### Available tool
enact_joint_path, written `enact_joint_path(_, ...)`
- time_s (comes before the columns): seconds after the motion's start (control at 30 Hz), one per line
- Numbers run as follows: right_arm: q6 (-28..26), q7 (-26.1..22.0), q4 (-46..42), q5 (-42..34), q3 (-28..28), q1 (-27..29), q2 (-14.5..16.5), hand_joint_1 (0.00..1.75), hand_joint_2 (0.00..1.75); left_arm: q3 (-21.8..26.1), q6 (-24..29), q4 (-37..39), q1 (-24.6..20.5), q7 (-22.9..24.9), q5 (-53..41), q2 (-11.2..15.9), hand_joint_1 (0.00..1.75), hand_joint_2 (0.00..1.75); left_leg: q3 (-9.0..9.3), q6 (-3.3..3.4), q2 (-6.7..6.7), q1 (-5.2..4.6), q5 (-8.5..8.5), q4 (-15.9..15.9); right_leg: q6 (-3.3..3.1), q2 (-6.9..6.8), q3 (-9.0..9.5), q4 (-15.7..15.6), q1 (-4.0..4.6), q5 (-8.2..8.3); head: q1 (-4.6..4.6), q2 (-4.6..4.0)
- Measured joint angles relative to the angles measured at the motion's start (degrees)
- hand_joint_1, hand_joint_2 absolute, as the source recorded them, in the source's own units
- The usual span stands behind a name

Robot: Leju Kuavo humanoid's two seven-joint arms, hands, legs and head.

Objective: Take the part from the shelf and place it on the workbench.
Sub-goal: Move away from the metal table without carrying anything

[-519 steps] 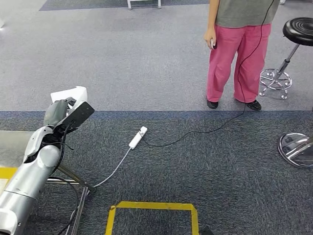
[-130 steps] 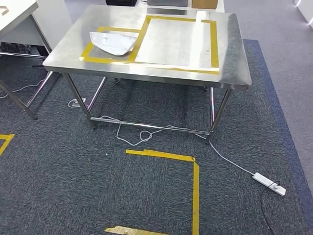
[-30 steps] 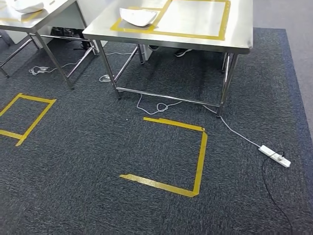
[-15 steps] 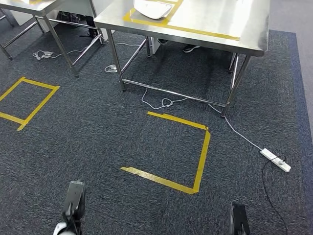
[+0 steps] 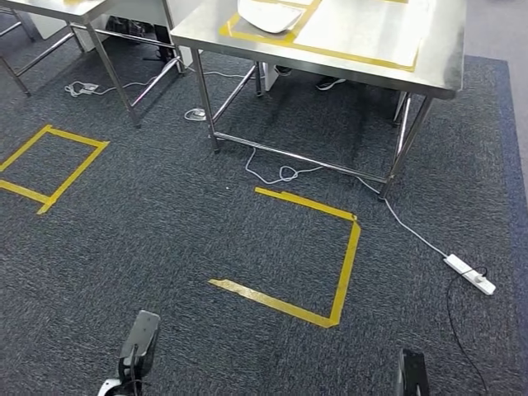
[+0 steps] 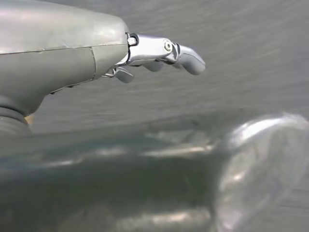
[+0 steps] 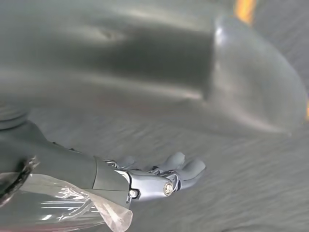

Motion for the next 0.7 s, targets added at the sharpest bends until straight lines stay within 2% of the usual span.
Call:
enact_joint_path(0.03, -0.42, -0.55, 3.88, -0.09, -0.54, -0.37, 0.29, 0.00, 0.00, 0.57, -0.04, 3.58, 0.21, 0.06, -0.25, 0.80, 0.00, 0.00, -0.98, -0.49, 0.02, 0.19, -1.48, 2.26, -0.23, -0.08, 0.16, -0.33, -0.28, 0.17, -0.08, 0.00)
enact_joint_path(0.1, -0.67, -1.18, 11.18, -0.45, -1.71, -1.04, 0.62, 0.00, 0.00, 1.99, 0.25, 10.96, 0.63, -0.64, -0.50, 2.19, 0.00, 0.00, -4.33, -1.52, 0.07, 1.00, -5.20, 9.53, -0.35, -0.14, 0.20, -0.50, -0.51, 0.24, -0.24, -0.01)
enact_joint_path(0.13, -0.69, -1.25, 14.23, -0.59, -2.24, -1.27, 0.74, 0.00, 0.00, 2.81, 0.51, 14.22, 0.89, -1.00, -0.54, 2.72, 0.00, 0.00, -5.90, -1.98, 0.08, 1.43, -6.42, 12.83, -0.30, -0.16, 0.18, -0.48, -0.66, 0.21, -0.23, -0.01)
enact_joint_path(0.17, -0.72, -1.15, 16.80, -0.69, -2.74, -1.46, 0.82, 0.00, 0.00, 3.61, 0.72, 16.99, 1.15, -1.17, -0.59, 3.12, 0.00, 0.00, -6.72, -2.40, 0.09, 1.83, -6.63, 14.53, -0.19, -0.17, 0.17, -0.47, -0.84, 0.17, -0.24, -0.01)
enact_joint_path(0.2, -0.74, -0.91, 19.06, -0.75, -3.21, -1.68, 0.91, 0.00, 0.00, 4.40, 0.91, 19.50, 1.36, -1.21, -0.75, 3.44, 0.00, 0.00, -6.51, -2.79, 0.11, 2.21, -5.76, 14.07, -0.01, -0.18, 0.18, -0.44, -1.10, 0.12, -0.23, -0.01)
enact_joint_path(0.23, -0.75, -0.60, 20.98, -0.75, -3.63, -1.91, 1.00, 0.00, 0.00, 5.09, 1.03, 21.57, 1.48, -1.15, -1.02, 3.69, 0.00, 0.00, -5.10, -3.17, 0.17, 2.59, -3.97, 11.28, 0.28, -0.19, 0.22, -0.39, -1.40, 0.06, -0.23, -0.01)
enact_joint_path(0.27, -0.74, -0.28, 22.55, -0.68, -4.01, -2.16, 1.08, 0.00, 0.00, 5.69, 1.10, 23.23, 1.53, -0.98, -1.41, 3.83, 0.00, 0.00, -2.95, -3.58, 0.28, 3.01, -1.95, 7.21, 0.68, -0.20, 0.29, -0.32, -1.63, -0.02, -0.26, -0.01)
enact_joint_path(0.3, -0.73, 0.00, 23.85, -0.53, -4.38, -2.39, 1.14, 0.00, 0.00, 6.18, 1.05, 24.55, 1.50, -0.57, -1.99, 3.91, 0.00, 0.00, -0.84, -3.91, 0.28, 3.26, -0.59, 3.07, 1.22, -0.19, 0.31, -0.14, -1.74, -0.18, -0.41, -0.01)
enact_joint_path(0.33, -0.69, 0.22, 24.83, -0.33, -4.71, -2.58, 1.17, 0.00, 0.00, 6.61, 0.90, 25.35, 1.50, 0.04, -2.60, 3.94, 0.00, 0.00, 0.73, -3.91, 0.19, 3.41, 0.19, 0.08, 1.81, -0.18, 0.30, -0.04, -1.76, -0.30, -0.47, 0.00)
enact_joint_path(0.37, -0.63, 0.38, 25.51, -0.11, -4.98, -2.72, 1.19, 0.00, 0.00, 7.03, 0.66, 25.85, 1.57, 0.72, -3.25, 3.94, 0.00, 0.00, 1.49, -3.70, 0.06, 3.41, 0.24, -1.39, 2.38, -0.15, 0.26, -0.04, -1.71, -0.39, -0.52, 0.00)
enact_joint_path(0.43, -0.21, 0.68, 26.31, 0.38, -5.42, -2.80, 1.22, 0.00, 0.00, 7.89, -0.20, 26.17, 1.99, 2.23, -4.89, 3.95, 0.00, 0.00, 1.65, -2.64, -0.22, 3.07, -0.08, -1.65, 3.40, -0.13, 0.44, -0.68, -1.85, -0.31, -0.42, 0.00)
enact_joint_path(0.5, 0.43, 1.14, 26.53, 1.07, -5.88, -2.70, 1.32, 0.00, 0.00, 8.83, -1.27, 26.07, 2.55, 3.51, -7.08, 3.66, 0.00, 0.00, 1.95, -2.17, -0.16, 3.08, 0.13, -2.02, 4.06, -0.20, 0.92, -1.40, -2.01, -0.54, -0.36, -0.01)
enact_joint_path(0.53, 0.79, 1.45, 26.50, 1.51, -6.20, -2.63, 1.38, 0.00, 0.00, 9.38, -1.78, 25.97, 2.75, 3.98, -8.31, 3.48, 0.00, 0.00, 2.07, -2.07, -0.14, 3.11, 0.28, -2.21, 3.90, -0.21, 1.14, -1.75, -2.02, -0.62, -0.26, -0.01)
enact_joint_path(0.57, 1.13, 1.91, 26.37, 1.96, -6.55, -2.51, 1.40, 0.00, 0.00, 9.92, -2.19, 25.86, 2.90, 4.25, -9.47, 3.24, 0.00, 0.00, 2.16, -1.97, -0.12, 3.14, 0.36, -2.31, 3.20, -0.20, 1.22, -1.88, -1.99, -0.54, -0.15, 0.00)
enact_joint_path(0.67, 2.03, 3.47, 25.16, 3.74, -7.65, -1.68, 1.43, 0.00, 0.00, 11.75, -3.12, 25.59, 3.04, 4.40, -12.66, 2.69, 0.00, 0.00, 2.25, -1.20, -0.19, 2.64, 0.25, -2.24, 0.11, -0.12, 1.33, -2.12, -2.00, 0.15, 0.09, 0.00)
enact_joint_path(0.7, 2.22, 3.94, 24.59, 4.33, -7.97, -1.35, 1.44, 0.00, 0.00, 12.37, -3.36, 25.53, 3.04, 4.38, -13.48, 2.50, 0.00, 0.00, 2.27, -1.00, -0.20, 2.50, 0.21, -2.23, -0.44, -0.11, 1.32, -2.10, -2.04, 0.13, 0.10, 0.00)
